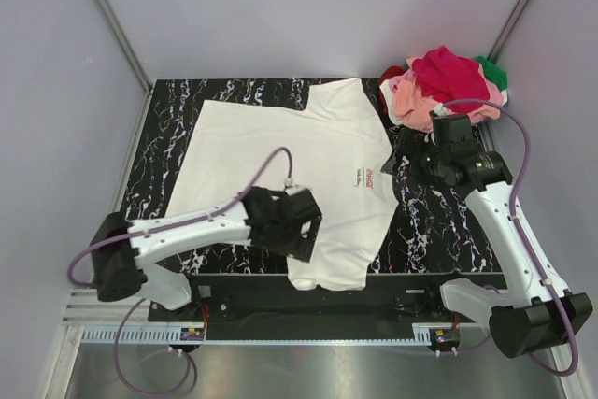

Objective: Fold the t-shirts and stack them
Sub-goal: Flatten the tshirt out, then fold the tshirt

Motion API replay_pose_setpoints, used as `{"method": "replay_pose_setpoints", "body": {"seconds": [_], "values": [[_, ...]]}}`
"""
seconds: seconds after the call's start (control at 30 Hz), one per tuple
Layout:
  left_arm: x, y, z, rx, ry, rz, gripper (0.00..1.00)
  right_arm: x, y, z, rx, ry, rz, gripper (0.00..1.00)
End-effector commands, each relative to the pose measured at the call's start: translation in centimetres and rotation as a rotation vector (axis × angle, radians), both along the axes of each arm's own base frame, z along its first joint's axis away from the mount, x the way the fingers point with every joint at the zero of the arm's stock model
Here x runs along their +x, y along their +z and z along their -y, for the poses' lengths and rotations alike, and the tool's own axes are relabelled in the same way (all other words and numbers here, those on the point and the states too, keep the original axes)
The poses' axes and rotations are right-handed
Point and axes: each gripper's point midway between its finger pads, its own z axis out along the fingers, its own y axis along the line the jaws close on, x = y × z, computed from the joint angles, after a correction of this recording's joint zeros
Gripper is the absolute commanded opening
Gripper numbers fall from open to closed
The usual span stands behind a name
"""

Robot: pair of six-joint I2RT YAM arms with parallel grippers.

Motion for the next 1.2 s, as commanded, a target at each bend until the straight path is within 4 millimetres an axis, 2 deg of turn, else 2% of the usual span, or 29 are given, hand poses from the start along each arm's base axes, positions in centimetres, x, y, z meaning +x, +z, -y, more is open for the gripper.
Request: {"method": "replay_pose_setpoints", "body": {"seconds": [0.0,0.03,0.07,0.13,0.17,0.2,0.27,0.3,0.4,0.47,0.53,0.63,0.73,0.77,0.83,0.97,1.17], "values": [[4.6,4.3,-3.3,-0.076,0.122,0.122,0.99,-0.9,-1.1,-1.1,0.055,-0.016,-0.093,1.0],[4.7,4.0,-4.9,-0.103,0.129,0.117,0.98,-1.5,-1.6,-1.3,0.059,-0.029,-0.118,1.0],[6.6,3.8,-6.3,-0.144,0.217,0.122,0.97,-3.3,-2.0,-2.9,0.062,0.018,-0.138,1.0],[6.5,3.1,-8.3,-0.192,0.241,0.11,0.96,-6.1,-4.1,-4.6,0.042,0.016,-0.205,1.0],[7.6,3.0,-9.9,-0.19,0.305,0.122,0.96,-8.8,-5.0,-7.1,0.018,0.117,-0.24,1.0],[7.9,3.0,-10.7,-0.187,0.321,0.131,0.95,-11.1,-6.7,-7.9,0.001,0.105,-0.306,1.0],[8.8,2.9,-12.8,-0.182,0.368,0.148,0.95,-13.8,-8.6,-9.2,-0.041,0.135,-0.351,1.0],[9.0,2.9,-13.2,-0.192,0.381,0.146,0.93,-16.7,-9.8,-10.5,-0.053,0.18,-0.391,0.98],[9.9,3.4,-14.1,-0.267,0.428,0.157,0.9,-20.4,-11.7,-11.4,-0.119,0.206,-0.418,0.97],[10.4,3.7,-15.0,-0.273,0.453,0.171,0.89,-21.6,-12.8,-10.6,-0.202,0.183,-0.442,0.95],[10.5,3.8,-15.5,-0.267,0.456,0.184,0.89,-22.1,-13.9,-10.1,-0.261,0.188,-0.453,0.92],[10.7,3.6,-16.3,-0.264,0.472,0.186,0.88,-22.3,-15.4,-10.6,-0.231,0.191,-0.46,0.88],[10.6,3.5,-17.0,-0.273,0.495,0.188,0.88,-21.9,-17.4,-10.6,-0.204,0.155,-0.478,0.73],[10.6,3.5,-17.2,-0.273,0.496,0.189,0.88,-21.7,-17.6,-10.4,-0.207,0.154,-0.473,0.65],[10.5,3.6,-17.3,-0.277,0.499,0.195,0.88,-20.7,-17.4,-10.2,-0.2,0.129,-0.446,0.65],[10.7,3.5,-17.3,-0.279,0.507,0.196,0.87,-19.0,-19.5,-10.0,-0.144,0.117,-0.47,0.67],[10.6,3.4,-17.6,-0.269,0.532,0.199,0.86,-18.7,-21.4,-10.4,-0.093,0.149,-0.484,0.68]]}}
